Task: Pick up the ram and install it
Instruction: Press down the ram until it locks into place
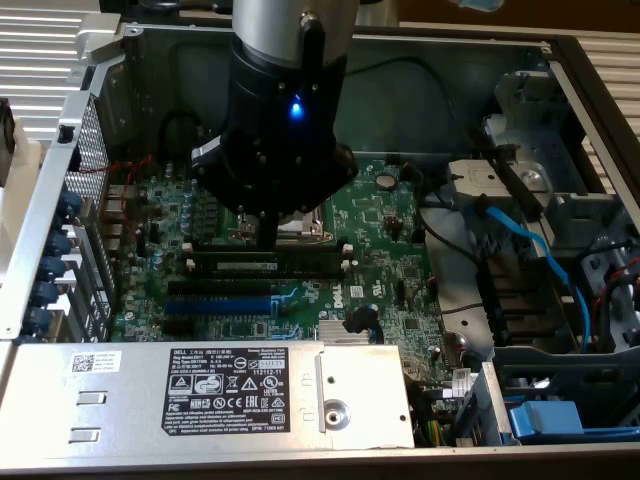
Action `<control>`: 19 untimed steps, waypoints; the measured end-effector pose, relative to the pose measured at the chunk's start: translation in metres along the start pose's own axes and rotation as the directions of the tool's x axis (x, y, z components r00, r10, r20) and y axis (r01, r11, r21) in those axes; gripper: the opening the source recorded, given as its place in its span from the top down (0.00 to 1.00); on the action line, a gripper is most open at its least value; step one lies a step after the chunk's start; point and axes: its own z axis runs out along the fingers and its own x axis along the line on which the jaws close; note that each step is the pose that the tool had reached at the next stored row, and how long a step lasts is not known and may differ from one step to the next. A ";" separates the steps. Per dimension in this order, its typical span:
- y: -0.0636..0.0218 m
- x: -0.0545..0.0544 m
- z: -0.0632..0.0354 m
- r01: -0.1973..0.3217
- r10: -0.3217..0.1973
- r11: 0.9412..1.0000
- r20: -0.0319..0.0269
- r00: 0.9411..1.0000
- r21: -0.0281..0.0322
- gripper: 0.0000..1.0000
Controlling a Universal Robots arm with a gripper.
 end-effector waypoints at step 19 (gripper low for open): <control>0.0000 0.000 0.0000 -0.181 0.182 0.983 -0.019 0.983 0.019 0.90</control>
